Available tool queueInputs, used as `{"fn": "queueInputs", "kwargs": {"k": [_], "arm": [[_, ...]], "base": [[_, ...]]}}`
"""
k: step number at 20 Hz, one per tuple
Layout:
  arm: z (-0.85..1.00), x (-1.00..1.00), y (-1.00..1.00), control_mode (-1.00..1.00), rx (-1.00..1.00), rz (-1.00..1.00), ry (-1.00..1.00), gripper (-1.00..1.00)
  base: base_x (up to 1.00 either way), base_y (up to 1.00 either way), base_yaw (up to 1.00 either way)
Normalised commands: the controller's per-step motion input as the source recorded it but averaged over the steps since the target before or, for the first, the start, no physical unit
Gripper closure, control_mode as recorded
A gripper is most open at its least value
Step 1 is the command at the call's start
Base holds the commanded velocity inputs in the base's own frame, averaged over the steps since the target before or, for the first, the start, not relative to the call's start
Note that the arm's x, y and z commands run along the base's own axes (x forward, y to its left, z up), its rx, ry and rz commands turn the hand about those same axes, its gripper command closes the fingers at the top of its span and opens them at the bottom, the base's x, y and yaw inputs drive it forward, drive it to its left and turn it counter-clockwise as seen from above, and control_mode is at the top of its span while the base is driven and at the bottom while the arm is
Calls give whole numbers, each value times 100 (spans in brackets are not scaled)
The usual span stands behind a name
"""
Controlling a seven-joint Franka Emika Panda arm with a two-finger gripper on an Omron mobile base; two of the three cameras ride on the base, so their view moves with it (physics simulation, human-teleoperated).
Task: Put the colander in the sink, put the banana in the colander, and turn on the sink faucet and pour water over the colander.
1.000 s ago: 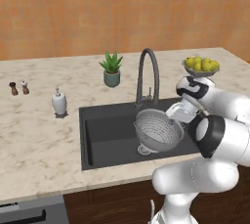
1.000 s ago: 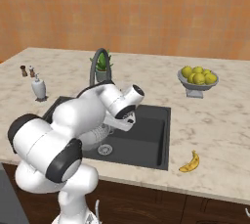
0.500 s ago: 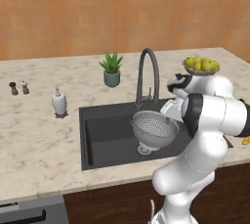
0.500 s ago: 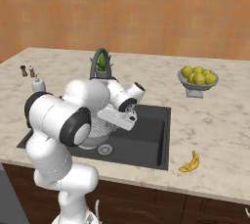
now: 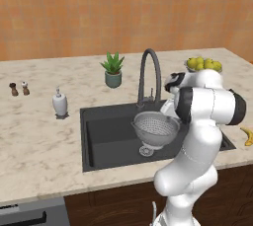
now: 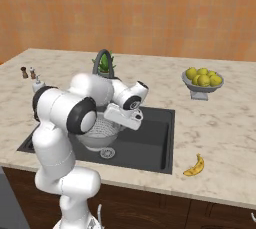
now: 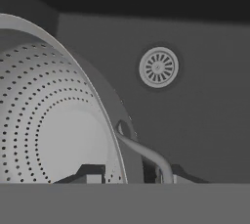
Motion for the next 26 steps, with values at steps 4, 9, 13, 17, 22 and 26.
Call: {"fn": "queueInputs", "kwargs": {"k": [4,9,13,17,22,26], "arm": [[-15,31,0,-100,-4,-3,-1,100],[-18,28,-1,-100,-4,-2,0,100],[-24,3,-3,-100,-2,0,0,100],[-27,0,0,-100,-2,0,-1,100],[-29,1,0,-100,-1,0,-4,100],[-27,6,0,-100,0,0,-1,100]], "base": [[0,0,0],[0,0,0],[0,0,0],[0,0,0],[0,0,0],[0,0,0]]}}
